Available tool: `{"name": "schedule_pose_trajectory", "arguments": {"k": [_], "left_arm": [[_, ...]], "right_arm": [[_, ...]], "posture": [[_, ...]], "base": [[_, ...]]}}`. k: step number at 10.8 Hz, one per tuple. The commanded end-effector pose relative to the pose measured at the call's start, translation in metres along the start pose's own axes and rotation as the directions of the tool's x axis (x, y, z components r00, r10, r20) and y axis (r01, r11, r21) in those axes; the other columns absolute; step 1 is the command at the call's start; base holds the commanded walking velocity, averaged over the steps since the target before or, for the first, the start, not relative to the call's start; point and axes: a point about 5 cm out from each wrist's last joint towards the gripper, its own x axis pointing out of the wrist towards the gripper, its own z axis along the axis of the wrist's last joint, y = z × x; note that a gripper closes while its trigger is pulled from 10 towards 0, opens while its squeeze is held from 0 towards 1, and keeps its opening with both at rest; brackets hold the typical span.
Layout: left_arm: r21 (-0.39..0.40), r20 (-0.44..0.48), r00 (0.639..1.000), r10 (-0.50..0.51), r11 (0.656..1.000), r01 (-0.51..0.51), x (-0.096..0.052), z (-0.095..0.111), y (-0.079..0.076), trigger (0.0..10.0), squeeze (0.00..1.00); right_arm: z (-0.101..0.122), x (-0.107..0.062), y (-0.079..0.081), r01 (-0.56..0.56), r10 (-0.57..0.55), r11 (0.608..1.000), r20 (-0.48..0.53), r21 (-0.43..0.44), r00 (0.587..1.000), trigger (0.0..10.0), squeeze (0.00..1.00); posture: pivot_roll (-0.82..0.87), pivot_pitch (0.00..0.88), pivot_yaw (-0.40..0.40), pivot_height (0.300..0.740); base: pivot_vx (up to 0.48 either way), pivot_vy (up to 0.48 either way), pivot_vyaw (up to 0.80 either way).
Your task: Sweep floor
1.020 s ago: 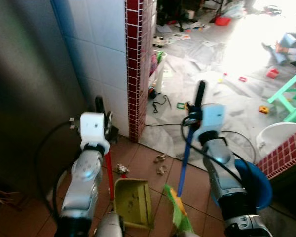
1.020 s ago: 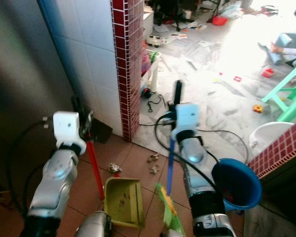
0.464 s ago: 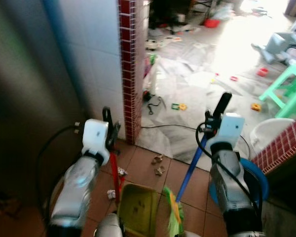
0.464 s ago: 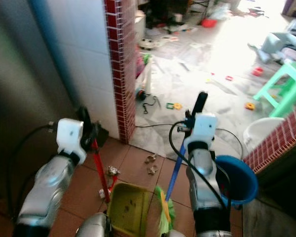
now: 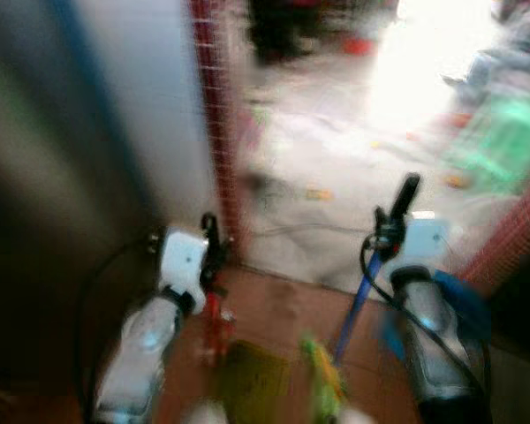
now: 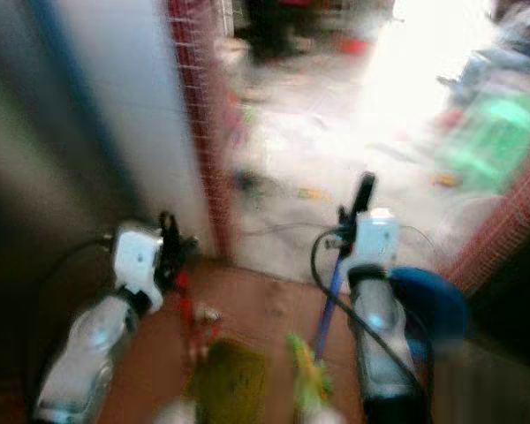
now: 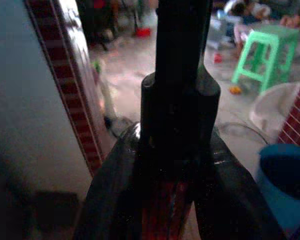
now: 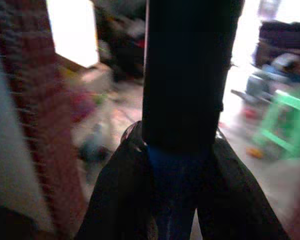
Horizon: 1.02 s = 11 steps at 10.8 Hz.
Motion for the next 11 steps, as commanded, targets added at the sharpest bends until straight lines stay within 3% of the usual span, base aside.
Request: {"name": "schedule_pose_trajectory", "arguments": {"k": [1, 2, 3, 4, 6, 9, 11], "left_arm": [[-0.025, 0.061, 0.998, 0.004, 1.0, -0.003, 0.005, 0.012, -0.002, 10.0, 0.0], [-0.028, 0.129, 0.992, 0.012, 1.0, -0.009, 0.015, 0.037, 0.001, 10.0, 0.0], [-0.028, 0.167, 0.986, 0.006, 1.0, -0.001, 0.019, 0.047, -0.004, 10.0, 0.0], [-0.027, 0.132, 0.989, 0.069, 0.997, -0.066, 0.017, 0.037, -0.001, 10.0, 0.0], [-0.022, 0.132, 0.982, 0.134, 0.991, -0.132, 0.006, 0.031, 0.003, 10.0, 0.0], [-0.063, 0.172, 0.949, 0.264, 0.964, -0.257, 0.01, 0.04, 0.013, 10.0, 0.0], [-0.059, 0.205, 0.933, 0.295, 0.955, -0.289, 0.007, 0.044, 0.018, 10.0, 0.0]], "right_arm": [[0.003, 0.004, -0.005, 0.02, -0.02, 0.998, 0.008, -0.054, 1.0, 10.0, 0.0], [0.022, 0.013, 0.006, 0.009, -0.01, 1.0, 0.031, 0.004, 0.999, 10.0, 0.0], [0.027, 0.015, 0.017, -0.057, 0.056, 0.998, 0.069, 0.014, 0.996, 10.0, 0.0], [0.014, 0.015, 0.011, 0.002, -0.002, 1.0, 0.03, 0.002, 1.0, 10.0, 0.0], [0.021, 0.016, 0.014, -0.039, 0.042, 0.998, 0.067, -0.047, 0.997, 10.0, 0.0], [0.035, 0.032, 0.015, -0.074, 0.081, 0.994, 0.1, -0.077, 0.992, 10.0, 0.0], [0.039, 0.036, 0.019, -0.089, 0.099, 0.993, 0.119, -0.081, 0.988, 10.0, 0.0]], "posture": [[-0.07, 0.0, 0.002, 0.74], [-0.06, 0.0, -0.008, 0.74], [-0.02, 0.0, -0.006, 0.74], [0.0, 0.0, -0.013, 0.74], [-0.02, 0.0, -0.017, 0.74], [-0.01, 0.0, -0.073, 0.74], [-0.01, 0.0, -0.084, 0.74]], "base": [[0.307, 0.0, 0.0], [0.262, 0.0, 0.0], [0.0, 0.0, 0.0], [0.0, 0.0, 0.0], [0.0, 0.0, 0.0], [0.0, 0.0, 0.0], [0.15, 0.0, 0.31]]}}
